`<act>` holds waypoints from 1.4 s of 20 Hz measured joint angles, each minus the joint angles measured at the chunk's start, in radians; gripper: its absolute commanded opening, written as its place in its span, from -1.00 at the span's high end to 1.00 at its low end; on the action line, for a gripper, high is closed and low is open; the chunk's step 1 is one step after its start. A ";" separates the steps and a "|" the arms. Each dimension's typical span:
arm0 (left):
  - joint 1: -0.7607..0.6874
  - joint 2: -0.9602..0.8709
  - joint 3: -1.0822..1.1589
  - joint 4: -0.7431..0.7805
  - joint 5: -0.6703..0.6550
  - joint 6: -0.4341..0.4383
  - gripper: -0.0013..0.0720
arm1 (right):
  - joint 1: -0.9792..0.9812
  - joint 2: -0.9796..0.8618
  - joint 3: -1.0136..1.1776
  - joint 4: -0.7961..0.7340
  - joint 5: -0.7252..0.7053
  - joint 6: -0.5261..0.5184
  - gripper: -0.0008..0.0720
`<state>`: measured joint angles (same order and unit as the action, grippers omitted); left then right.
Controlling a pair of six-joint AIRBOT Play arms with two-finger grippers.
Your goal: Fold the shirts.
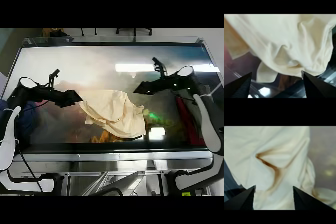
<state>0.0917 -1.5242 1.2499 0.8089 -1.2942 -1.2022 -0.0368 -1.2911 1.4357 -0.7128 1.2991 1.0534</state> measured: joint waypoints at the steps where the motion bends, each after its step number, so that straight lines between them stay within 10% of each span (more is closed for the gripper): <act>1: 0.018 0.011 -0.034 0.011 -0.008 0.000 -0.92 | -0.023 0.037 -0.051 -0.034 0.010 0.017 -0.49; 12: -0.206 0.045 -0.333 -0.115 0.250 0.052 -0.92 | 0.002 0.179 -0.607 -0.080 -0.157 0.066 -0.49; 15: -0.273 -0.018 -0.254 -0.121 0.291 0.043 -0.62 | 0.050 0.153 -0.633 -0.023 -0.188 0.049 -0.43; 16: -0.288 -0.044 -0.220 -0.122 0.292 0.036 -0.62 | 0.063 0.141 -0.638 -0.002 -0.199 0.030 -0.12; 19: -0.314 -0.117 -0.128 -0.122 0.265 0.025 0.65 | 0.091 0.105 -0.647 0.077 -0.235 -0.048 0.63; 28: -0.325 -0.100 0.134 -0.154 0.048 -0.001 0.91 | 0.061 0.173 -0.449 0.259 -0.140 -0.159 0.91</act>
<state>-0.2329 -1.6245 1.3842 0.6544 -1.2461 -1.2034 0.0246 -1.1179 0.9867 -0.4541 1.1591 0.8940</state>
